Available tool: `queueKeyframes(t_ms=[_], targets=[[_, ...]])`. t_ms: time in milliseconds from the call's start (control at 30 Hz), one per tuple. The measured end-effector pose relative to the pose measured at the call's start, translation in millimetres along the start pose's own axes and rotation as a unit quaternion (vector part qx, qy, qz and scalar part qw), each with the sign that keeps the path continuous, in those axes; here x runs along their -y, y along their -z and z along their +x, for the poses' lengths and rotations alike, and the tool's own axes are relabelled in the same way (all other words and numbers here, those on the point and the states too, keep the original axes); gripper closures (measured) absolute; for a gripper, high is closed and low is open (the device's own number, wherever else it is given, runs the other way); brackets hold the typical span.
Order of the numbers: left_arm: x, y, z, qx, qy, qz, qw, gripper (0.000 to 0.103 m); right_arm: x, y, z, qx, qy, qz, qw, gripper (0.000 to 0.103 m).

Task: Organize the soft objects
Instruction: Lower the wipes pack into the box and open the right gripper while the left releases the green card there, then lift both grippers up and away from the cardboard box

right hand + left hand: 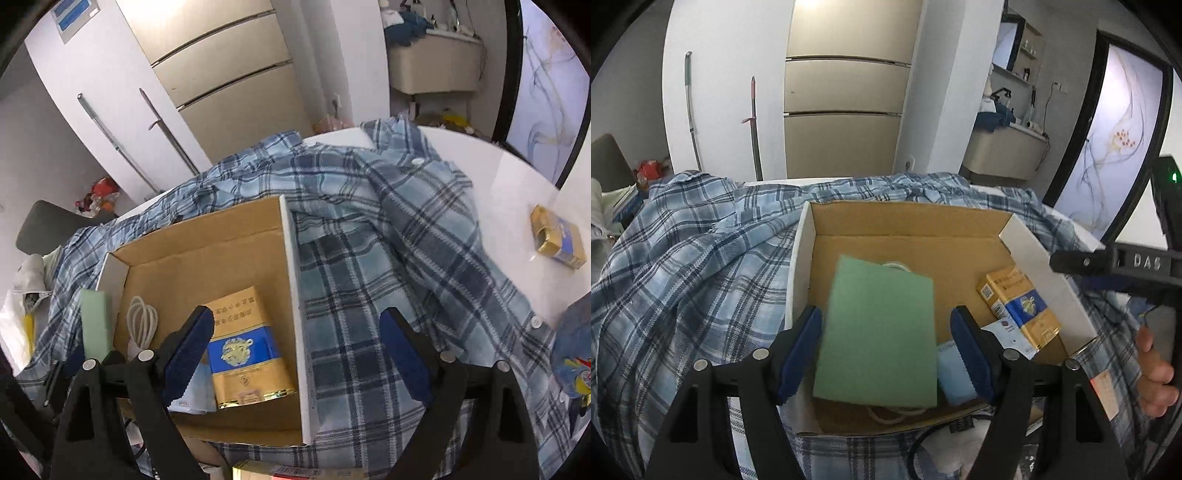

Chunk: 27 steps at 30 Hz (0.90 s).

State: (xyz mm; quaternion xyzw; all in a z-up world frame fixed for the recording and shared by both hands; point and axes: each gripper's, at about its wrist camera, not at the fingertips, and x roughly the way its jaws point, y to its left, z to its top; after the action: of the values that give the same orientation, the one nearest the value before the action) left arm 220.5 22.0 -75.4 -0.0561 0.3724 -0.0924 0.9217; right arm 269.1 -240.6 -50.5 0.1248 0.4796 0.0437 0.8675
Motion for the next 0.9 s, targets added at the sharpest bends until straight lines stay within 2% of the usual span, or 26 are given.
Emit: queueKeyframes(t_ms=[33, 100, 267, 333, 400, 467, 600, 667, 800, 867, 900], targets=[[-1, -1, -1, 0.004, 0.0, -0.002, 1.0, 0.021, -1, 1, -1, 0.002, -0.001, -0.002, 1.0, 0.013], [0, -1, -7, 0.019, 0.0, -0.002, 0.9998, 0.018, -5, 0, 1, 0.009, -0.001, -0.01, 1.0, 0.013], [9, -5, -28, 0.054, -0.008, 0.021, 0.9983, 0.018, -12, 0, -5, 0.023, -0.004, -0.028, 0.999, 0.013], [16, -7, -41, 0.073, -0.024, 0.038, 0.9963, 0.018, -15, 0, -12, 0.036, 0.002, -0.036, 0.999, 0.013], [26, -10, -62, 0.112, -0.04, 0.065, 0.9908, 0.018, -18, 0, -18, 0.043, 0.0, -0.042, 0.998, 0.013], [33, -11, -76, 0.137, -0.041, 0.072, 0.9871, 0.018, -19, -1, -25, 0.049, -0.008, -0.045, 0.998, 0.013], [38, -16, -107, 0.177, -0.026, 0.064, 0.9817, 0.017, -25, -2, -41, 0.068, -0.017, -0.055, 0.996, 0.013], [42, -19, -121, 0.195, -0.024, 0.068, 0.9781, 0.014, -28, -2, -53, 0.083, -0.021, -0.062, 0.994, 0.013], [52, -22, -160, 0.245, -0.002, 0.075, 0.9666, 0.012, -38, -3, -86, 0.12, -0.031, -0.087, 0.988, 0.013], [58, -24, -176, 0.258, -0.006, 0.082, 0.9625, 0.009, -42, 0, -108, 0.145, -0.033, -0.101, 0.984, 0.01], [61, -25, -185, 0.266, -0.003, 0.083, 0.9604, 0.003, -44, 2, -118, 0.157, -0.032, -0.106, 0.981, 0.008]])
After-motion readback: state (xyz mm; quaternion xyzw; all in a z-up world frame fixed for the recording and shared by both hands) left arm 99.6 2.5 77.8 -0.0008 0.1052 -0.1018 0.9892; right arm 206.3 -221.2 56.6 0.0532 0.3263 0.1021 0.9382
